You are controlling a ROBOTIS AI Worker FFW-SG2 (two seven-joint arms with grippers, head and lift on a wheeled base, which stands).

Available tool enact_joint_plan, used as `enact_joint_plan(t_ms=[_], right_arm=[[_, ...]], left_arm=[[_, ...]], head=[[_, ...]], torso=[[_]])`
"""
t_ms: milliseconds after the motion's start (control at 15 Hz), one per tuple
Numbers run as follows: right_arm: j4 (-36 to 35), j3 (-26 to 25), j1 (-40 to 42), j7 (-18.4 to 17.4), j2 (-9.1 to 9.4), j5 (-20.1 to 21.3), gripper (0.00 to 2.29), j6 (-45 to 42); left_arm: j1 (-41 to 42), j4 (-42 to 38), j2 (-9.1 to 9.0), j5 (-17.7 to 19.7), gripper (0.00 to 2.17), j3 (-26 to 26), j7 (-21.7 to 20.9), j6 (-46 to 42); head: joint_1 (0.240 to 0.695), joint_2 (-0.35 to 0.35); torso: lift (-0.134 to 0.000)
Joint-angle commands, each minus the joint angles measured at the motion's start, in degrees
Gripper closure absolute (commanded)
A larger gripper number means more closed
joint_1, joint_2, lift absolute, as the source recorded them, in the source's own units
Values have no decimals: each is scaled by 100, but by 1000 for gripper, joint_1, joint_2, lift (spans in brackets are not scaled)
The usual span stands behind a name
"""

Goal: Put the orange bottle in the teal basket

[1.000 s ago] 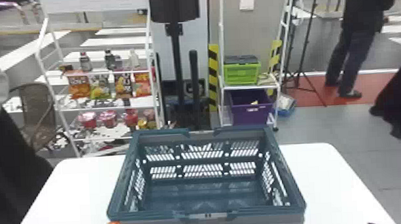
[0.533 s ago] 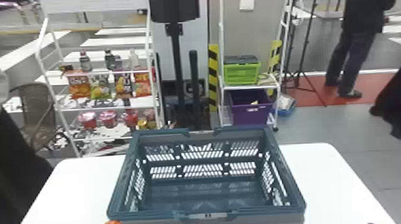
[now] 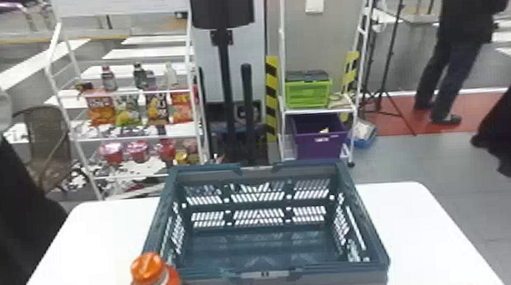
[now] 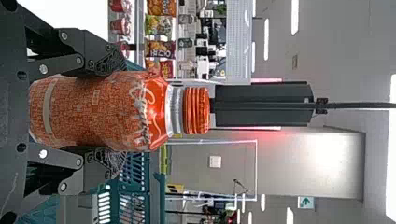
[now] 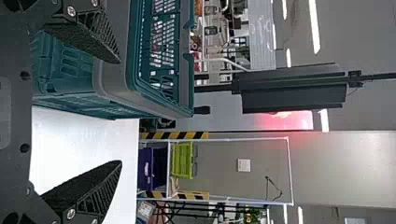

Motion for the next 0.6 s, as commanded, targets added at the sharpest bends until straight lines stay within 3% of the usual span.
enact_joint_plan(t_ms=[0, 333, 533], right_arm=[[10, 0, 2, 0, -1, 0, 124, 0], [45, 0, 20, 0, -1, 18, 124, 0], [53, 9, 37, 0, 16, 53, 124, 0]], left_arm=[[-170, -324, -6, -31, 691, 22, -99, 503], [-803, -781, -23, -49, 684, 31, -389, 1716], [-1462, -825, -6, -49, 684, 13, -592, 2964]], head=[[499, 0], [499, 0], [499, 0]], torso=[[0], [0], [0]])
